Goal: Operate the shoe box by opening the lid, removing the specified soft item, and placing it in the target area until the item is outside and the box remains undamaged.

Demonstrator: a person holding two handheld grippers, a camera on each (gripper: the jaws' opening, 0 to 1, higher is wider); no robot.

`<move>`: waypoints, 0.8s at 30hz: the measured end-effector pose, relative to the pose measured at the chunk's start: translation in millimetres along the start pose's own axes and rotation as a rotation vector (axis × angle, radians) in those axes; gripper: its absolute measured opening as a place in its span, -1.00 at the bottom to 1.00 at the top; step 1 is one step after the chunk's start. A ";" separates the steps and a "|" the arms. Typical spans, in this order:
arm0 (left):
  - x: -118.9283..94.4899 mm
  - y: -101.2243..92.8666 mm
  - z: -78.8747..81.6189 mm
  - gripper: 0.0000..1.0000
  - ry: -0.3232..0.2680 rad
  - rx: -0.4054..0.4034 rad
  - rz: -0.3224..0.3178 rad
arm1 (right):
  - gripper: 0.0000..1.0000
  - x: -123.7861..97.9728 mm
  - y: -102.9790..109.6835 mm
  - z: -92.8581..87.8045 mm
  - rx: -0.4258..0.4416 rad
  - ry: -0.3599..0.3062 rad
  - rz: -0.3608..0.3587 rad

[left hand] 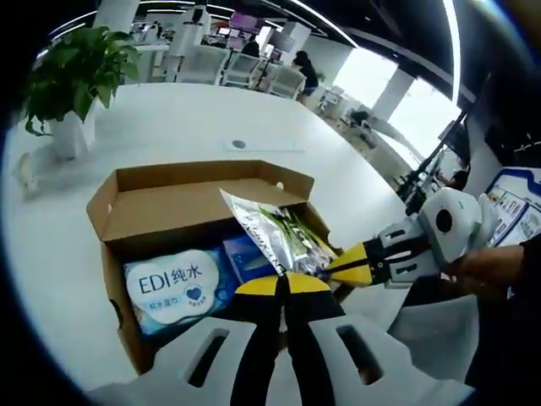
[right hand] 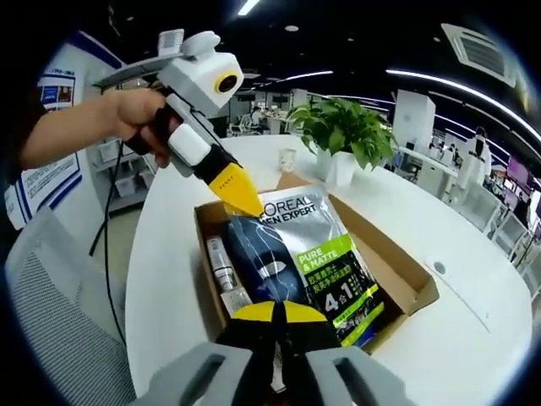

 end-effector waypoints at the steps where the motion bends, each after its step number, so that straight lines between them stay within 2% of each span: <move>1: -1.0 -0.8 0.4 -1.00 -0.003 0.002 -0.002 | -1.00 -0.7 -0.2 0.9 0.000 -0.001 0.000; 14: -4.6 -10.0 7.5 -1.00 -0.031 0.010 -0.018 | -1.00 -12.1 -6.2 7.9 -0.011 -0.010 -0.021; 24: 6.1 -25.6 6.2 -1.00 -0.025 0.023 -0.043 | -1.00 -25.8 -10.5 -2.0 -0.001 -0.001 -0.041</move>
Point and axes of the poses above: the point that each gripper's makers call its tool centre point, and the gripper's own axes: x roughly forward along the fingers, y roughly to its left, z roughly out of its top, the point moved 1 cm from there along -x, roughly backward along the fingers, and after that the axes turned 11 degrees about -x, right-handed, at the moved point
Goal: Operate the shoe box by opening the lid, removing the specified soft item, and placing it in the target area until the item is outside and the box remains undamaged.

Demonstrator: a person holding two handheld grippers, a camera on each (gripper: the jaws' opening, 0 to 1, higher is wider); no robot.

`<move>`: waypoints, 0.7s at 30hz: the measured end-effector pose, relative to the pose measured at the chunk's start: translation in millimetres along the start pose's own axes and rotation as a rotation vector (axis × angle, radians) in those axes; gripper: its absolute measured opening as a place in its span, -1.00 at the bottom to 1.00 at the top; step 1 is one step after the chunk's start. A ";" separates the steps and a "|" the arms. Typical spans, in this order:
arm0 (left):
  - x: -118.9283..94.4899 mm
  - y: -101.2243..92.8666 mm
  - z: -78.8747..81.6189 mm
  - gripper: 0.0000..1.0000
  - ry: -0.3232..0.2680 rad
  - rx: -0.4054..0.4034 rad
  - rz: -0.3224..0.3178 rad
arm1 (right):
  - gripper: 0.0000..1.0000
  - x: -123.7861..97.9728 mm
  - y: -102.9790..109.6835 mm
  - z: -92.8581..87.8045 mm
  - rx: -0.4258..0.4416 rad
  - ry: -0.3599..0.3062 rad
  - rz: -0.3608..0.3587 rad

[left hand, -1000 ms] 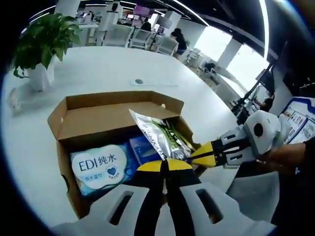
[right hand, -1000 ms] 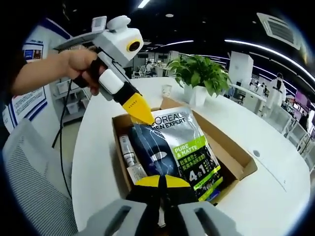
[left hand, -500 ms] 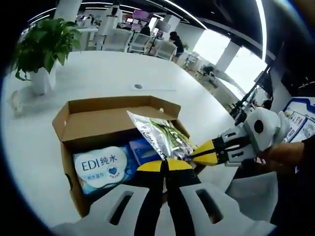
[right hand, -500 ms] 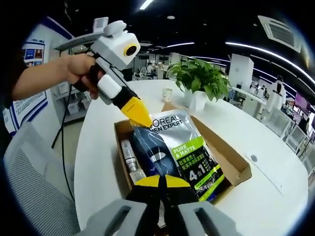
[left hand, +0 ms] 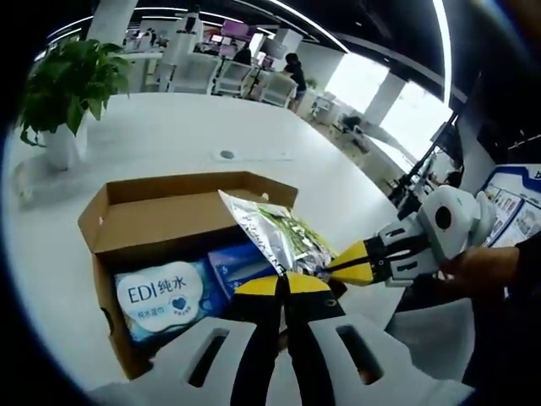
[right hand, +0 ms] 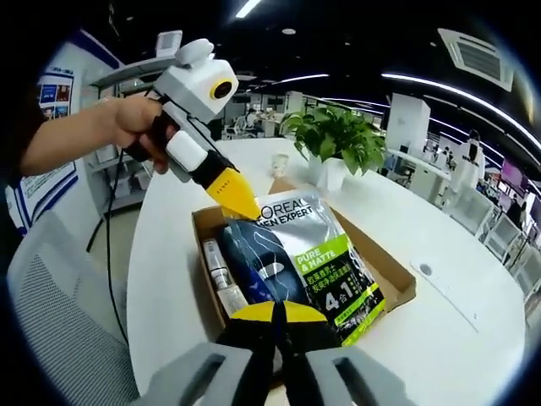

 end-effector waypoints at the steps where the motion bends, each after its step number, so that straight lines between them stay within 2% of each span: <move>1: 1.1 -1.2 -0.2 -1.00 0.002 0.001 -0.002 | -1.00 -1.1 -0.5 -1.0 0.000 0.001 -0.002; 21: 33.1 -32.6 -3.4 -1.00 0.038 0.043 -0.040 | -1.00 -23.2 -16.0 -34.4 0.032 0.040 -0.054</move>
Point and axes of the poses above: the point that each gripper's makers call its tool centre point, and the gripper's own axes: x roughly forward along the fingers, y roughly to its left, z roughly out of its top, the point moved 1 cm from there along -x, roughly backward along the fingers, and after that the axes turned 11 degrees about -x, right-handed, at the moved point
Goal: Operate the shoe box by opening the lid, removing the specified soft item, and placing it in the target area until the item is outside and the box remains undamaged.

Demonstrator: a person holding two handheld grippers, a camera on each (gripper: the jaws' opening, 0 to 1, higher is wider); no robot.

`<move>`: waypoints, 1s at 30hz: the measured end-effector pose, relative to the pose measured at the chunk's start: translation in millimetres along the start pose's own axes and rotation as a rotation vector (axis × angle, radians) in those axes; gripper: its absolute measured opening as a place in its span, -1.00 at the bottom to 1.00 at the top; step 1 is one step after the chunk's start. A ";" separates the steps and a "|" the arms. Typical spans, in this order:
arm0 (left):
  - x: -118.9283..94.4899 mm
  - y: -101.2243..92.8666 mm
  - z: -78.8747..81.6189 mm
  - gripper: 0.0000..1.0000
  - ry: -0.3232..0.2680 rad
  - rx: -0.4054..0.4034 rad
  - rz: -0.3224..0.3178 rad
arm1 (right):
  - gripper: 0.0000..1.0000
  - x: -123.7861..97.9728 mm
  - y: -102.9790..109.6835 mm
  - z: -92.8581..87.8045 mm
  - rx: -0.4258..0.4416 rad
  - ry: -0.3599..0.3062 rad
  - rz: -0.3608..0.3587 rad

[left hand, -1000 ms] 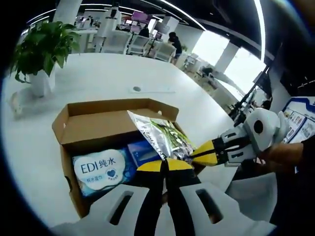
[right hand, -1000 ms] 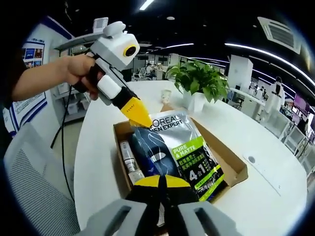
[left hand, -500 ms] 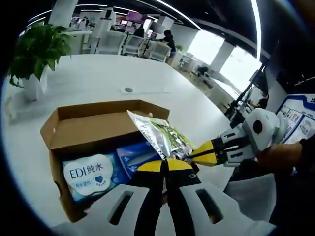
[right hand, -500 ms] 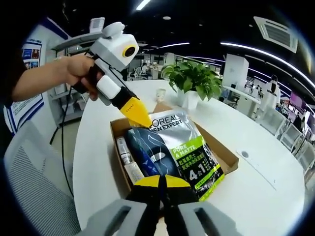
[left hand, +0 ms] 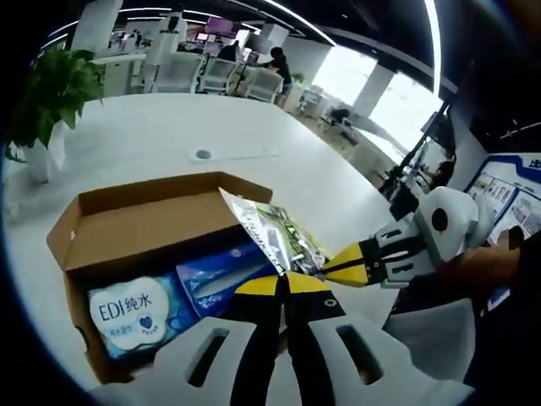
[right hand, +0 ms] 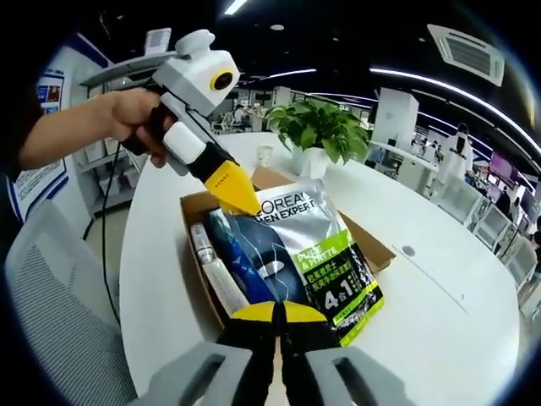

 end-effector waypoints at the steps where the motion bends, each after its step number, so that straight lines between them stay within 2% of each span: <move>1: 2.4 -2.3 -0.4 -1.00 0.002 0.002 -0.006 | -1.00 -0.6 -0.8 -1.9 0.001 0.003 -0.002; 27: 42.6 -27.1 -14.8 -1.00 0.066 0.026 -0.035 | -1.00 -1.4 -7.8 -53.1 0.028 0.082 -0.027; 28: 44.0 -28.2 -15.1 -1.00 0.068 0.028 -0.036 | -1.00 -1.6 -9.9 -62.0 0.035 0.097 -0.032; 30: 53.7 -33.7 -16.8 -1.00 0.082 0.038 -0.037 | -1.00 -1.7 -10.6 -63.9 0.037 0.100 -0.033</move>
Point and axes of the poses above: the point that each gripper's makers call its tool centre point, and the gripper's own axes: x roughly forward along the fingers, y roughly to its left, z roughly out of its top, the point moved 1 cm from there along -x, roughly backward along the fingers, and after that the axes turned 11 degrees about -x, right-handed, at the moved point
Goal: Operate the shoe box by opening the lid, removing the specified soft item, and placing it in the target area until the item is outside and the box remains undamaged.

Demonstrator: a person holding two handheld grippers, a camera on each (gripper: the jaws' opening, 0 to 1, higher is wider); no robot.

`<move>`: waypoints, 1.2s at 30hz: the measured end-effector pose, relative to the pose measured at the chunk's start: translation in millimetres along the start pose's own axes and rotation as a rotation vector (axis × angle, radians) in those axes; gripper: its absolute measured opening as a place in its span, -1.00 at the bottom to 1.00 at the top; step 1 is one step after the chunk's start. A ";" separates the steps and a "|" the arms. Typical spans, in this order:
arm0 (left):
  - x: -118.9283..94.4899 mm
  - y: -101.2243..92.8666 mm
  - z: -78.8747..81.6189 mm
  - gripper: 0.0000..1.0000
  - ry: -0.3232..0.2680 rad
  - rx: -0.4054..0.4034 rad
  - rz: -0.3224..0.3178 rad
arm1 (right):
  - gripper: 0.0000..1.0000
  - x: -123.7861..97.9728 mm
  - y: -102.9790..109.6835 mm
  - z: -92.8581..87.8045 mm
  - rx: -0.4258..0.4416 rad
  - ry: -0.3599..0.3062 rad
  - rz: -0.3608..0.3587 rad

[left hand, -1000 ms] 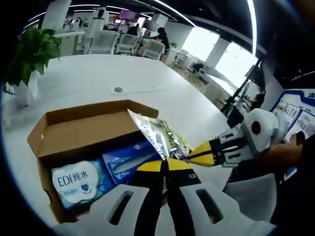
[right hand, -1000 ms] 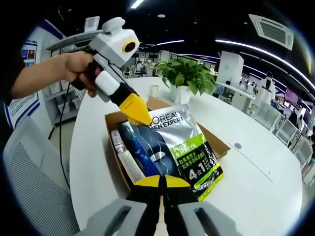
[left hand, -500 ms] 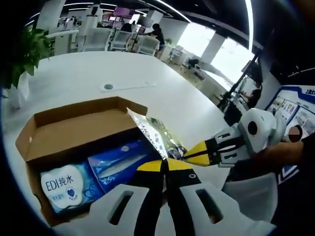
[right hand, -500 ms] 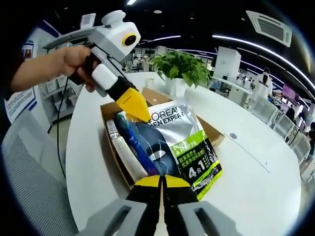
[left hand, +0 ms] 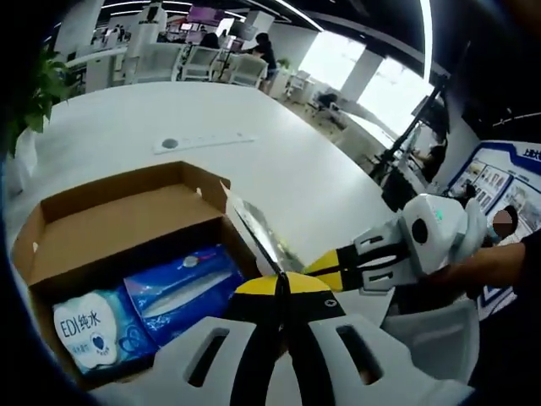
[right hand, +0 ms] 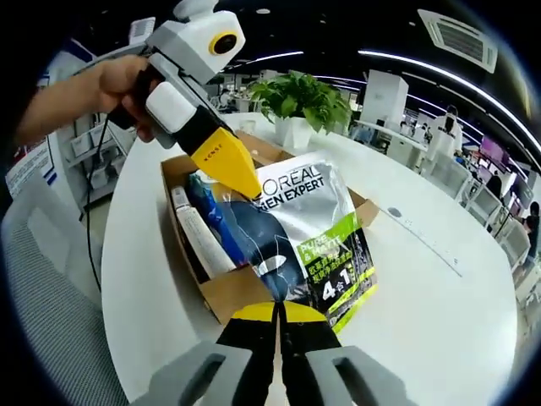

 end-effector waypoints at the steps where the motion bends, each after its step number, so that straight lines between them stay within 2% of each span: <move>1: 2.4 -0.5 -0.3 -1.00 0.002 0.000 0.002 | -1.00 0.0 -0.3 -0.6 0.001 0.001 0.000; 16: 23.1 -2.7 -6.6 -1.00 0.024 -0.020 0.023 | -1.00 1.9 -8.2 -23.7 0.027 0.035 -0.035; 20: 25.8 -2.0 -6.3 -1.00 0.022 -0.025 0.029 | -1.00 0.1 -7.5 -25.9 0.006 0.029 -0.041; 27: 33.0 -4.2 -9.6 -1.00 0.023 -0.037 0.033 | -0.80 -5.4 -13.0 -19.2 -0.010 -0.008 -0.073; 36: 38.7 -9.2 -8.8 -1.00 0.018 -0.029 0.037 | -0.78 -6.0 -8.1 -2.4 -0.032 -0.056 -0.078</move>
Point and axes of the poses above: the point that each gripper's makers call its tool centre point, and the gripper's own axes: x roughly forward along the fingers, y roughly to its left, z roughly out of its top, the point moved 1 cm from there along -x, roughly backward along the fingers, and after that the axes turned 11 degrees about -x, right-handed, at the moved point
